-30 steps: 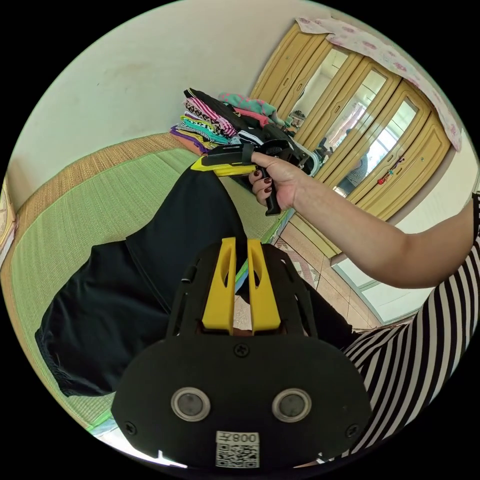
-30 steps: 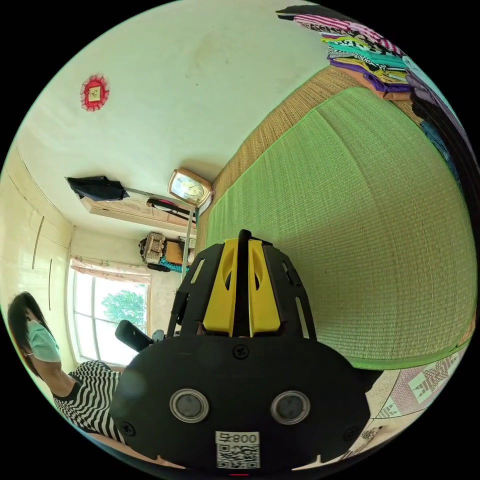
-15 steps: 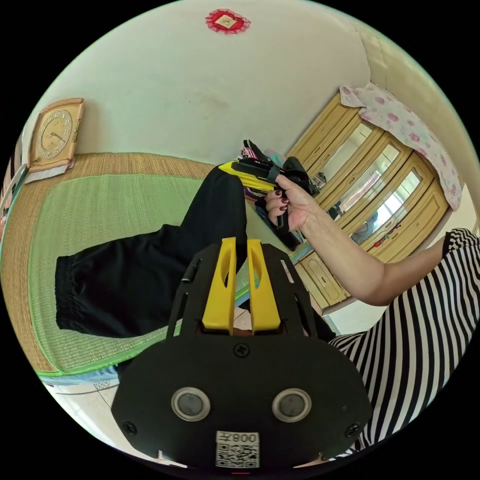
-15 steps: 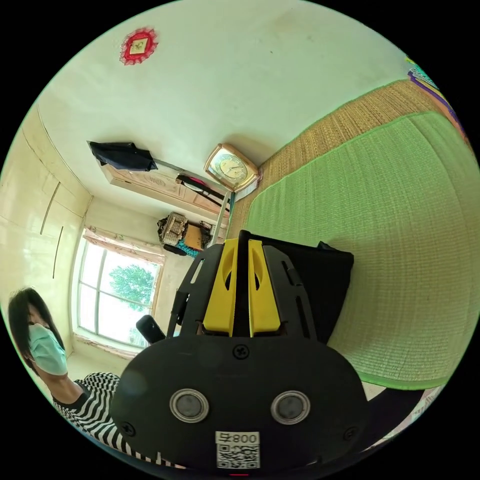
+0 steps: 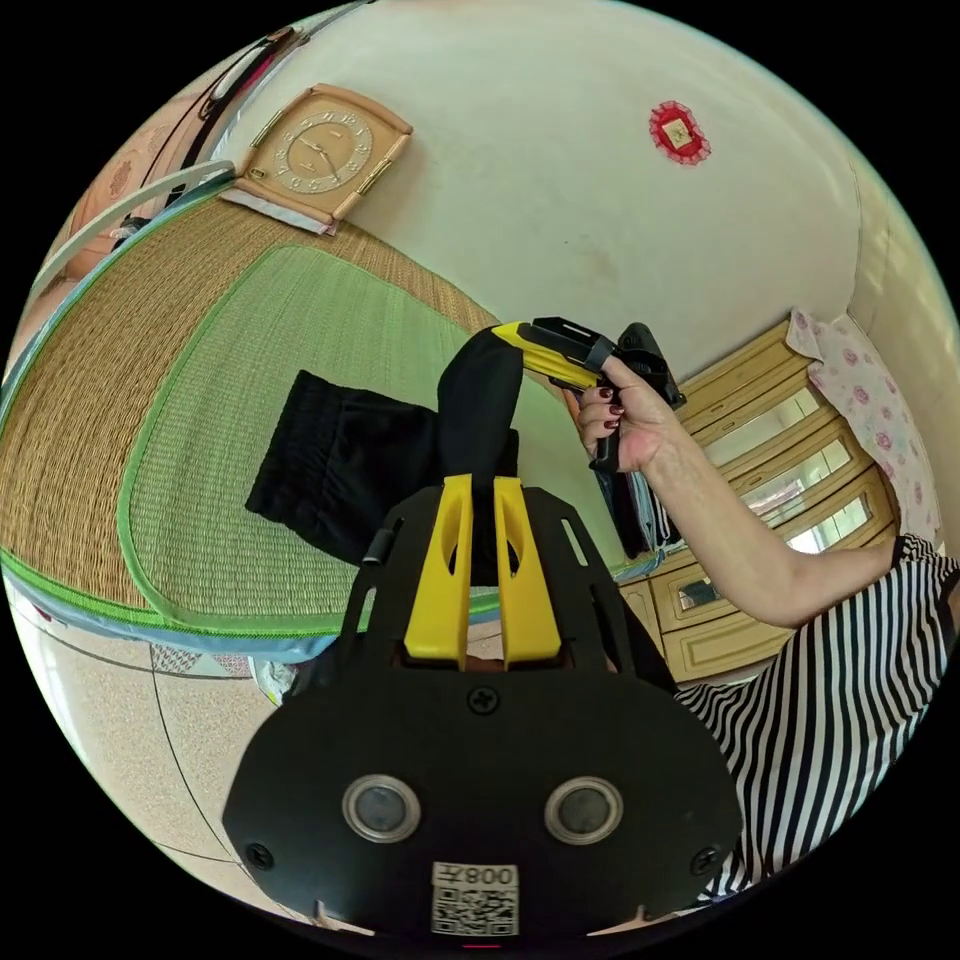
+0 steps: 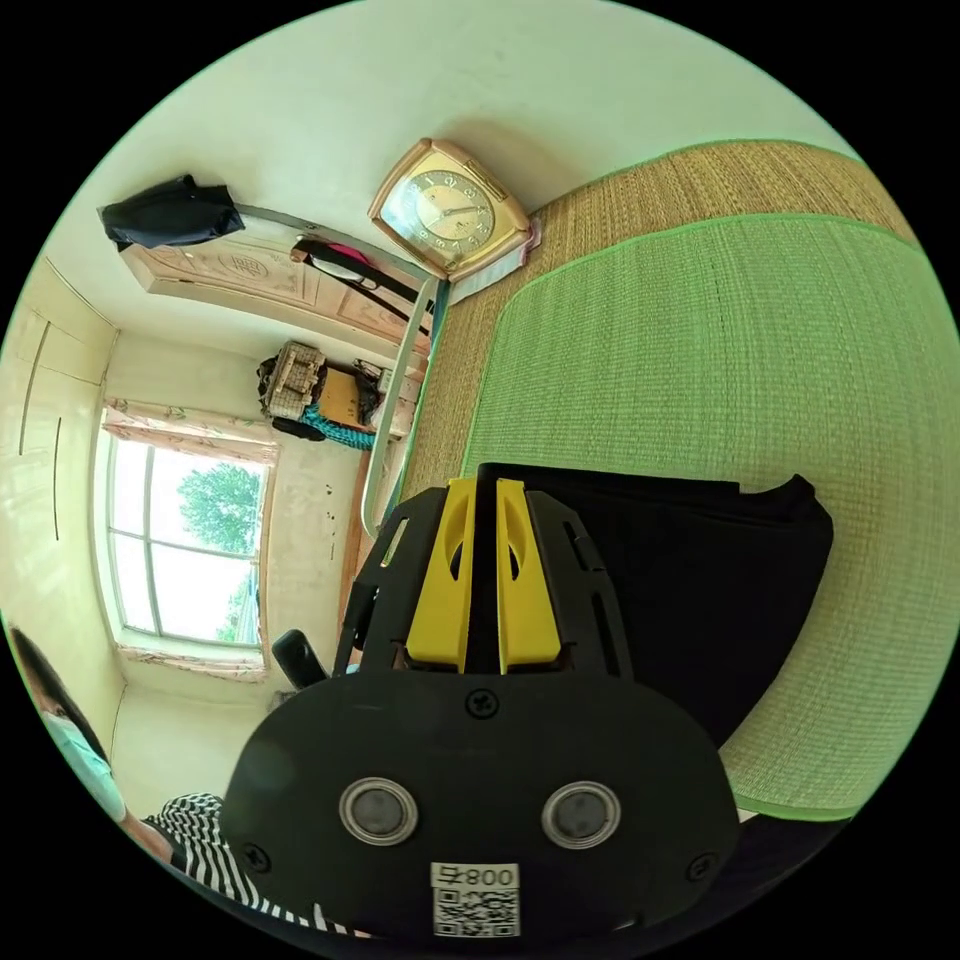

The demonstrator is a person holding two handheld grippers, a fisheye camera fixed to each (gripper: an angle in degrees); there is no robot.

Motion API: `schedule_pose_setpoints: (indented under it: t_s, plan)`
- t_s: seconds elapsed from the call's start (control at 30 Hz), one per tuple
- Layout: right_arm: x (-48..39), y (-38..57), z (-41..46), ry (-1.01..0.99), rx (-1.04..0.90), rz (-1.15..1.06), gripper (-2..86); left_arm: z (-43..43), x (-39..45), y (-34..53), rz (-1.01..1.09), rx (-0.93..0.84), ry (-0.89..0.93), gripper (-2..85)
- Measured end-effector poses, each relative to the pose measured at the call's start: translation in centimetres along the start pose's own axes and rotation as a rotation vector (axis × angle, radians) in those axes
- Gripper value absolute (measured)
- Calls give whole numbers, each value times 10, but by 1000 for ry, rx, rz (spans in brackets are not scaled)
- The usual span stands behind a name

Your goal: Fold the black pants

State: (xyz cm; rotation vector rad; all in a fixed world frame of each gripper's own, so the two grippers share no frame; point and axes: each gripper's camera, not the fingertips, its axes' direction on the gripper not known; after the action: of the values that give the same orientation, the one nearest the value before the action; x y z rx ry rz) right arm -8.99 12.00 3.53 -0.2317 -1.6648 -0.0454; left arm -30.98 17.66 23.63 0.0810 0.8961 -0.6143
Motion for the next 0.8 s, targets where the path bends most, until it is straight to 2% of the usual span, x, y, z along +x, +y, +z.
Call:
schedule_pose_setpoints:
  t_s: [0.37,0.8]
  plan:
    - [-41,-55,138,104,-134,-26,28,-78,-96,-20,-146,24,28,34]
    - [-51,-91,232,133,-209,-26,40,-127,-164,-35,-268,33,59,38]
